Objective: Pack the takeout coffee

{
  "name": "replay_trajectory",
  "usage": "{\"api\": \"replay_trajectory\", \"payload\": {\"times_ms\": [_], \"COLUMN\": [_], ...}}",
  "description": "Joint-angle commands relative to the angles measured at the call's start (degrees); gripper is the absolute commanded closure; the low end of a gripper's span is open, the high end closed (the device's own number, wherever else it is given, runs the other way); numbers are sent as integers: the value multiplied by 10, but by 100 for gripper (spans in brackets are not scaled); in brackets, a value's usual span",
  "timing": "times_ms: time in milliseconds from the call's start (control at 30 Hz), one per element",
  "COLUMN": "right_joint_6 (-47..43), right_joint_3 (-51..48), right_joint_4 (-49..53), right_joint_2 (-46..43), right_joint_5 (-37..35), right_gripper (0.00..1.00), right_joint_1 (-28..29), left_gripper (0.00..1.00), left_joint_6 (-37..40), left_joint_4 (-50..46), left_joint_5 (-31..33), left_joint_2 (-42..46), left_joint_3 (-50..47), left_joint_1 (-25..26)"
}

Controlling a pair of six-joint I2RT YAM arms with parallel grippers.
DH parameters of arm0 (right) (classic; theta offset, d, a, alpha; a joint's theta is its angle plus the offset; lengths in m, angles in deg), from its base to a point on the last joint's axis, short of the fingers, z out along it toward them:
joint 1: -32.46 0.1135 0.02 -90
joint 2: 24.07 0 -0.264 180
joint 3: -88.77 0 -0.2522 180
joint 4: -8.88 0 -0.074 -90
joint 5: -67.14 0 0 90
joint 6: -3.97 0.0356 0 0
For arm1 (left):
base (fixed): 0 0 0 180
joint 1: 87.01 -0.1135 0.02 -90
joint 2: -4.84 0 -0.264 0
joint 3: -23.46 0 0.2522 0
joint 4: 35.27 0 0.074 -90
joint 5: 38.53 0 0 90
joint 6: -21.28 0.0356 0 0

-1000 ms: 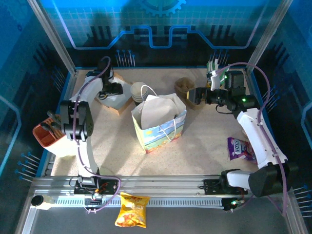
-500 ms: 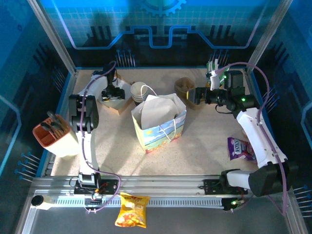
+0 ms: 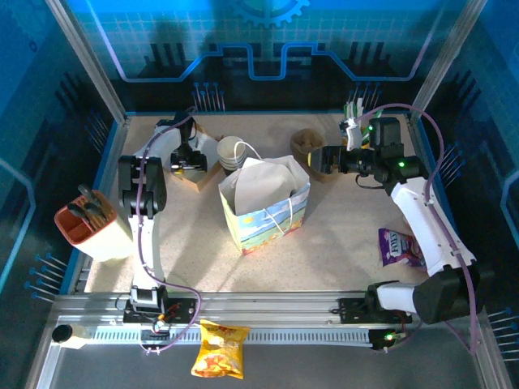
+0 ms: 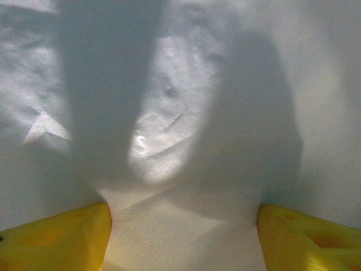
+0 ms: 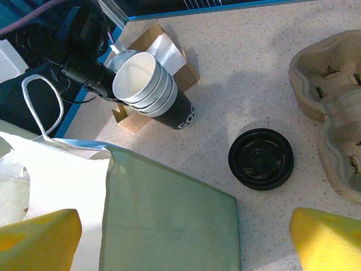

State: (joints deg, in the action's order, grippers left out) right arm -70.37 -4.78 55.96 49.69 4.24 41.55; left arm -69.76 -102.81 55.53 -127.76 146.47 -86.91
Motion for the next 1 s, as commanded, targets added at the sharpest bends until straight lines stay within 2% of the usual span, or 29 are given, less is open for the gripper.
{"api": "replay_trajectory", "payload": {"times_ms": [0,433,767,967], "right_joint_6": [4,1,2,-1], "right_joint_3": [-5,-8,-3,1], "right_joint_4": [-8,-4,-3,0], "right_joint_2": [3,2,9,10], "right_joint_5": [9,8,11,9], "right_gripper": [5,4,5,5], "right_joint_1": [9,9,9,10], "left_gripper": [35,61,88,88], "left_joint_6": [10,22,36,17], "left_joint_4": [-24,-55,-77,-48], "left_joint_5": [-5,-8,16,9], "left_joint_2": [-19,-33,-26,34], "left_joint_3": [9,39,62,38], "left_joint_1": [-4,-5,-11,-30]}}
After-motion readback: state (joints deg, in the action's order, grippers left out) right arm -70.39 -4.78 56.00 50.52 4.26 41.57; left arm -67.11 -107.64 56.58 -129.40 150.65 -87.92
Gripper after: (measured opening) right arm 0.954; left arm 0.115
